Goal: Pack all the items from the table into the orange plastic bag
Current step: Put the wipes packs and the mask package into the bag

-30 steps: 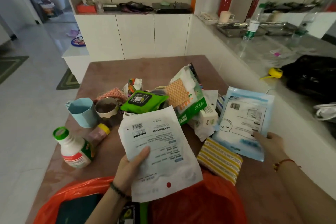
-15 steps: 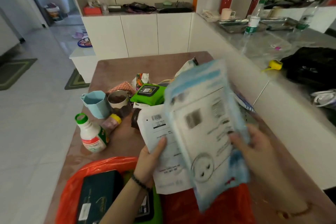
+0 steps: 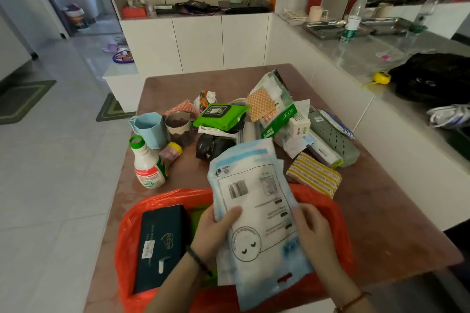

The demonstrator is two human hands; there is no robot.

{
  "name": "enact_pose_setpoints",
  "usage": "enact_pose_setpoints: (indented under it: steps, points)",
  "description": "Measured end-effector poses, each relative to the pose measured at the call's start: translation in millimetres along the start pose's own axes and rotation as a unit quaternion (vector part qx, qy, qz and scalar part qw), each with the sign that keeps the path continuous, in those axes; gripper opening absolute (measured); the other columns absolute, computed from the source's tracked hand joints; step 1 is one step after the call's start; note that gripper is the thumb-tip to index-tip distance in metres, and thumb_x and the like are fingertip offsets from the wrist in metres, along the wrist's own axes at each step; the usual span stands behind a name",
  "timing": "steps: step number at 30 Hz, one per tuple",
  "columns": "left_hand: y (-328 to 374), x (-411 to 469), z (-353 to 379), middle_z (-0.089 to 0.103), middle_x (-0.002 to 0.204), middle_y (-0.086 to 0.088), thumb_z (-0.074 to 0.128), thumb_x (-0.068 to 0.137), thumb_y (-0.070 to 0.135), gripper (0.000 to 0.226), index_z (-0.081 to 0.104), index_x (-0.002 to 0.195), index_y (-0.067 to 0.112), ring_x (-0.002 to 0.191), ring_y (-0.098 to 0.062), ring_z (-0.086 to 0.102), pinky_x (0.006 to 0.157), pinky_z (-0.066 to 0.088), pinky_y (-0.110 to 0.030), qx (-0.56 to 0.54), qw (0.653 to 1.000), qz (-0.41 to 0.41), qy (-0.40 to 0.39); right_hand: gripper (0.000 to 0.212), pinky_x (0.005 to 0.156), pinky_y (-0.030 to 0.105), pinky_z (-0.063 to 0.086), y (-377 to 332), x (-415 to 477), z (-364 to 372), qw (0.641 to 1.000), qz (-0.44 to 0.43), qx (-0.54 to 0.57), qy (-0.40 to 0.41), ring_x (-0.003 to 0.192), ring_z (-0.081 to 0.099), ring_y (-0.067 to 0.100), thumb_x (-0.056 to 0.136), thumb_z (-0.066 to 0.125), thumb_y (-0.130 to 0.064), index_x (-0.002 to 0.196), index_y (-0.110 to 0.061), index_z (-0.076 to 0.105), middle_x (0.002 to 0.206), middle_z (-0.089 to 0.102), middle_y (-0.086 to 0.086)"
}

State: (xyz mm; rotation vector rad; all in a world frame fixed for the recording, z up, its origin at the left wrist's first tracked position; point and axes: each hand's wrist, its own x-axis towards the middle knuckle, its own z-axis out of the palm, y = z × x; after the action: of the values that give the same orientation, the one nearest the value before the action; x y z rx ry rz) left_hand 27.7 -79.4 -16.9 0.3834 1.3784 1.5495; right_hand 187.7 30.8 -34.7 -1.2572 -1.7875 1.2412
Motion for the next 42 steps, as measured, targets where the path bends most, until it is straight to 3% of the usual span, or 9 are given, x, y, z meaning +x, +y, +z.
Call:
enact_pose_setpoints:
  steps: [4, 9, 18, 21, 26, 30, 33, 36, 42]
  points:
    - [-1, -15, -23, 0.074, 0.090, -0.019, 0.060, 0.074, 0.013, 0.033, 0.060, 0.105, 0.001, 0.076, -0.030, 0.071, 0.062, 0.060, -0.038, -0.037, 0.991, -0.111, -0.064, 0.046, 0.104, 0.041, 0.036, 29, 36, -26, 0.960, -0.062, -0.273, 0.030, 0.125, 0.043, 0.031, 0.083, 0.062, -0.013, 0.127, -0.007, 0.049, 0.134, 0.048, 0.016]
    - [-10, -27, -20, 0.071, 0.099, -0.014, 0.067, 0.075, 0.016, 0.032, 0.063, 0.105, 0.007, 0.083, -0.024, 0.069, 0.079, 0.055, -0.037, 0.063, 0.955, -0.226, -0.181, 0.041, 0.093, 0.039, 0.031, 31, 72, -26, 0.867, -0.059, -0.495, 0.010, 0.118, 0.046, 0.029, 0.084, 0.057, -0.019, 0.124, -0.021, 0.052, 0.125, 0.058, 0.007]
    - [-16, 9, 9, 0.055, 0.124, -0.027, 0.046, 0.092, 0.008, 0.036, 0.047, 0.126, -0.004, 0.086, -0.031, 0.058, 0.088, 0.045, -0.047, -0.032, 0.978, -0.205, -0.022, 0.038, 0.086, 0.040, 0.032, 23, 38, -42, 0.909, -0.114, -0.389, 0.097, 0.097, 0.053, 0.034, 0.072, 0.064, -0.002, 0.108, -0.015, 0.064, 0.100, 0.064, 0.012]
    - [-15, 22, 9, 0.055, 0.124, -0.025, 0.045, 0.093, 0.007, 0.034, 0.047, 0.126, 0.000, 0.095, -0.035, 0.058, 0.087, 0.047, -0.050, -0.041, 0.984, -0.176, -0.004, 0.051, 0.091, 0.045, 0.037, 42, 17, -49, 0.895, 0.018, -0.441, 0.059, 0.108, 0.050, 0.036, 0.076, 0.064, -0.009, 0.124, -0.018, 0.049, 0.113, 0.053, 0.014]
    - [-19, 36, 8, 0.057, 0.125, -0.023, 0.052, 0.089, 0.005, 0.027, 0.049, 0.115, 0.005, 0.108, -0.037, 0.058, 0.090, 0.048, -0.051, 0.057, 0.986, -0.153, 0.039, 0.035, 0.085, 0.032, 0.044, 54, -7, -60, 0.947, 0.154, -0.273, -0.076, 0.107, 0.060, 0.034, 0.079, 0.058, 0.000, 0.114, 0.001, 0.055, 0.116, 0.063, 0.022]
    - [-31, 37, 10, 0.055, 0.127, -0.018, 0.052, 0.087, 0.003, 0.041, 0.038, 0.125, 0.006, 0.110, -0.033, 0.057, 0.085, 0.050, -0.040, 0.165, 0.977, -0.096, 0.092, 0.026, 0.073, 0.044, 0.054, 42, -12, -75, 0.957, 0.236, -0.103, -0.136, 0.070, 0.062, 0.033, 0.087, 0.047, -0.002, 0.109, -0.004, 0.059, 0.083, 0.068, 0.027]
    - [-41, 32, 16, 0.054, 0.127, -0.014, 0.051, 0.087, 0.001, 0.059, 0.019, 0.136, 0.008, 0.106, -0.026, 0.056, 0.085, 0.049, -0.035, 0.265, 0.959, -0.078, 0.063, 0.018, 0.032, 0.017, 0.040, 30, -6, -96, 0.960, 0.268, 0.040, -0.066, 0.029, 0.040, 0.011, 0.089, 0.041, -0.001, 0.093, -0.007, 0.058, 0.037, 0.043, 0.004]
    - [-47, 32, 21, 0.050, 0.133, -0.014, 0.052, 0.085, -0.003, 0.090, -0.015, 0.143, 0.016, 0.117, -0.029, 0.052, 0.096, 0.045, -0.040, 0.261, 0.961, -0.082, 0.047, 0.020, 0.027, 0.012, 0.025, 25, -3, -115, 0.948, 0.284, 0.113, -0.092, 0.024, 0.027, 0.008, 0.086, 0.040, 0.003, 0.074, -0.007, 0.052, 0.037, 0.031, 0.001]
    - [-57, 24, 46, -0.001, 0.155, -0.007, 0.052, 0.078, -0.009, 0.104, -0.024, 0.137, 0.033, 0.140, -0.027, 0.022, 0.113, 0.025, -0.037, 0.317, 0.941, 0.033, 0.111, 0.018, 0.048, 0.022, 0.050, 30, 4, -137, 0.913, 0.238, -0.089, -0.320, 0.054, 0.065, 0.015, 0.085, 0.057, 0.001, 0.100, -0.006, 0.063, 0.072, 0.070, 0.007]
